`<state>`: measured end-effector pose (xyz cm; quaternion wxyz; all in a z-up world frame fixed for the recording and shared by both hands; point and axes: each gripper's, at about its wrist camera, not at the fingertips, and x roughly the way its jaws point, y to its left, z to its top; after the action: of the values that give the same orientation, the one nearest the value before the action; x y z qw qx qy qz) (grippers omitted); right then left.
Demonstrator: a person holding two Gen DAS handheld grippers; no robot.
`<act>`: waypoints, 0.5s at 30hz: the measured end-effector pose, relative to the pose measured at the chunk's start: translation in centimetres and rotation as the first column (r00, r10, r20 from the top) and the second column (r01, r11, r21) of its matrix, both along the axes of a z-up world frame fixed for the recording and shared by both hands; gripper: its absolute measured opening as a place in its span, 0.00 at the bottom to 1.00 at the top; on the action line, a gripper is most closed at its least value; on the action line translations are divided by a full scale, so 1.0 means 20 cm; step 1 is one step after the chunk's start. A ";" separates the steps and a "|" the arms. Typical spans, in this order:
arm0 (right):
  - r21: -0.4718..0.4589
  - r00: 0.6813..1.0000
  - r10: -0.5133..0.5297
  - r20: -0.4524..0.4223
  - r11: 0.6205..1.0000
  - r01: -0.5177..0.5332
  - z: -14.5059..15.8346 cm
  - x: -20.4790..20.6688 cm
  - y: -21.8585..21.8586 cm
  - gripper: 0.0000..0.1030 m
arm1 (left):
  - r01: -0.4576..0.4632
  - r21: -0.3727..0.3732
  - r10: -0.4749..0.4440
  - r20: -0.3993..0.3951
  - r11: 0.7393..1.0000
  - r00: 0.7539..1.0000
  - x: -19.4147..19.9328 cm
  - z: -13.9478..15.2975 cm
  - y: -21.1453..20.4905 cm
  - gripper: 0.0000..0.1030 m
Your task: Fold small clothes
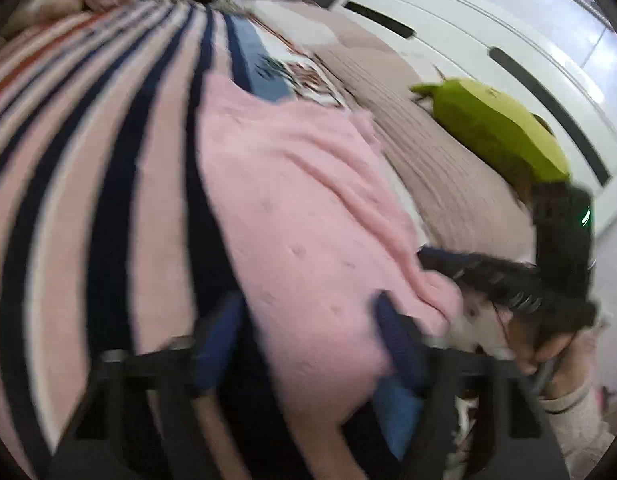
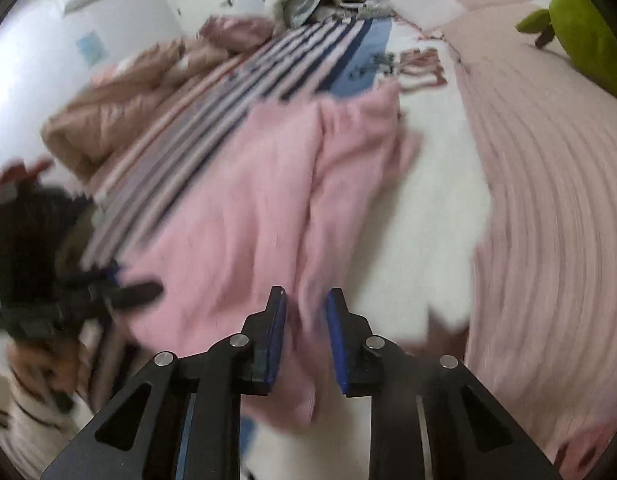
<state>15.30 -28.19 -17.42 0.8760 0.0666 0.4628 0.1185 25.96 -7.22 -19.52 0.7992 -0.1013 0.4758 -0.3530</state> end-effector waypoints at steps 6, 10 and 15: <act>0.001 1.000 -0.012 0.012 1.000 0.012 0.01 -0.09 -0.04 0.16 | 0.042 0.049 -0.044 0.028 0.998 0.999 -0.07 0.04 0.00 0.50; 0.036 0.993 -0.032 0.111 0.999 0.028 0.16 0.06 -0.07 0.41 | -0.013 0.036 0.011 0.036 0.999 0.999 0.04 0.09 0.04 0.72; 0.108 0.998 -0.025 0.054 0.994 0.019 0.11 0.39 -0.01 0.39 | -0.091 -0.018 0.090 -0.074 0.996 0.993 0.23 0.04 0.06 0.73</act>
<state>23.01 -28.45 -15.30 0.8848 0.1152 0.4307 0.1352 30.65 -5.98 -18.77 0.7953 -0.1443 0.4958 -0.3176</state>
